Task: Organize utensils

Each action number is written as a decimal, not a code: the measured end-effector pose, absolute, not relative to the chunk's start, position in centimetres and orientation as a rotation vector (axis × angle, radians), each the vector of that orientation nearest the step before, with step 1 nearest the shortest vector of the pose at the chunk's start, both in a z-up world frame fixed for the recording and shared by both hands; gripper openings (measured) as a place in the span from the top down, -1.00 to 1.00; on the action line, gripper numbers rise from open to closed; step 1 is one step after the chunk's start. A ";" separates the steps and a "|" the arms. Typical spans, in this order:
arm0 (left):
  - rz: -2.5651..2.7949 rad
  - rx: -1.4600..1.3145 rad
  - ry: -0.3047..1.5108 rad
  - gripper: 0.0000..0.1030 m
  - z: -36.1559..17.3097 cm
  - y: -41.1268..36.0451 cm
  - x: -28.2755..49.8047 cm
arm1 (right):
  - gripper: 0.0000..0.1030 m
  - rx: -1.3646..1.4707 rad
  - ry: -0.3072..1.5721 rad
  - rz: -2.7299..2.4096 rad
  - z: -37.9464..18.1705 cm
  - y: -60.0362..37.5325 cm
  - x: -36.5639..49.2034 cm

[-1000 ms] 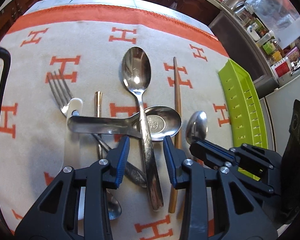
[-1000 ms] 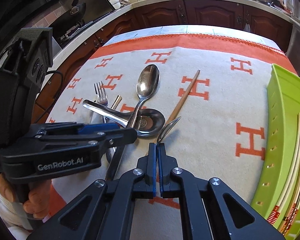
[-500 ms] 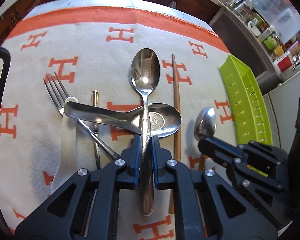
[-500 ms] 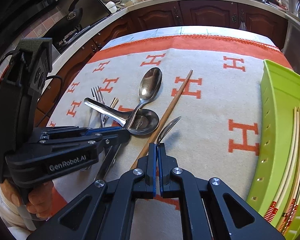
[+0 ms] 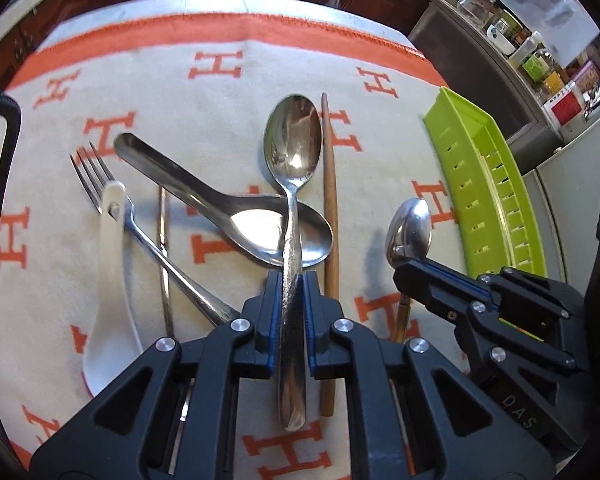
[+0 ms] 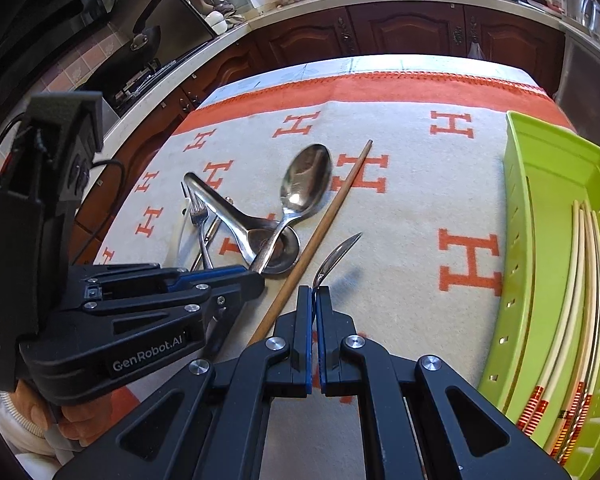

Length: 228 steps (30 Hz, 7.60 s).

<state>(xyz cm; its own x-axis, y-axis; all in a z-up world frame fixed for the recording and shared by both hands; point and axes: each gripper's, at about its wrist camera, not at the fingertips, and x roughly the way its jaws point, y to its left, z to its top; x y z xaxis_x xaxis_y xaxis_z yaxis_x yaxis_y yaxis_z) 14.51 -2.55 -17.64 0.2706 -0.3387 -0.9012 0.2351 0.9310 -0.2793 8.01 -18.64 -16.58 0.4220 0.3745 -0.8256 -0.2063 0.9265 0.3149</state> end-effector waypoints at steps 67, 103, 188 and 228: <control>-0.557 -0.058 1.216 0.18 -16.5 -1.1 22.4 | 0.96 0.329 1.000 0.321 -14.0 -23.6 8.3; -0.443 0.127 1.190 0.94 -15.0 -4.3 19.7 | 0.96 0.398 0.942 0.311 -13.2 -25.6 6.5; -0.180 0.037 1.066 0.50 -8.9 1.8 9.7 | 0.30 0.163 1.009 0.365 -9.2 -18.6 6.0; -0.373 -0.151 1.149 0.34 -18.0 8.5 12.0 | 0.83 -0.088 1.085 0.436 -19.2 -10.3 12.2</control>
